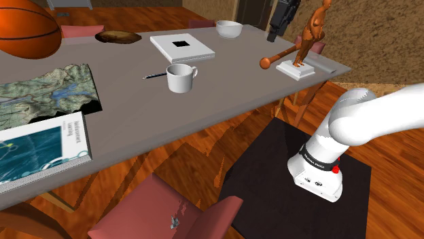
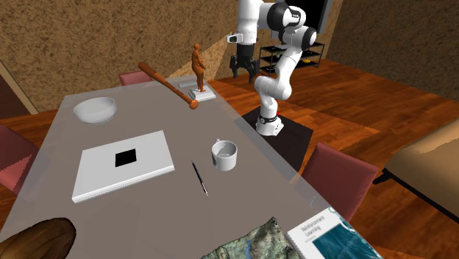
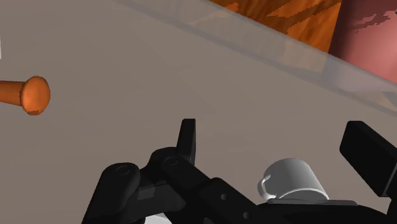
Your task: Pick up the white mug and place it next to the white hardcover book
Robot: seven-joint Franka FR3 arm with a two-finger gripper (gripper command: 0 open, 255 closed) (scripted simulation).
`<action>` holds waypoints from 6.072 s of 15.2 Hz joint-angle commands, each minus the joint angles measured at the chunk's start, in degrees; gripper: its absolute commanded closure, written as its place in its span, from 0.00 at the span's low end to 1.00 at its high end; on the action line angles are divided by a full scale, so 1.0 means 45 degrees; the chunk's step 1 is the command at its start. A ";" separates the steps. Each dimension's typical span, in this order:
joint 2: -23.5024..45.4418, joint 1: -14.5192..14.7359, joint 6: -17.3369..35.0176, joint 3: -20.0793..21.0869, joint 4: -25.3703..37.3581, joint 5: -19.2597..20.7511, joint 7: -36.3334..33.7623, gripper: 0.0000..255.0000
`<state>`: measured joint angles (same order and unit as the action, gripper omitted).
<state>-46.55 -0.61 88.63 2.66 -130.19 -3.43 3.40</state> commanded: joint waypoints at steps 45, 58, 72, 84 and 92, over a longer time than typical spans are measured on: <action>1.3788 0.1161 0.4282 0.4051 0.7654 0.2539 -0.5953 0.00; 1.3699 0.1167 0.3806 0.4069 0.8049 0.2491 -0.5907 1.00; 1.3649 0.1283 0.1432 0.4133 1.0385 0.2423 -0.5765 1.00; 1.4182 0.1565 -0.0807 0.4179 1.3131 0.2612 -0.5741 1.00; 1.3976 0.3016 -0.0820 0.4939 1.2796 0.2643 -0.7958 1.00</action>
<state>16.08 11.80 84.77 24.33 -72.56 8.28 -30.66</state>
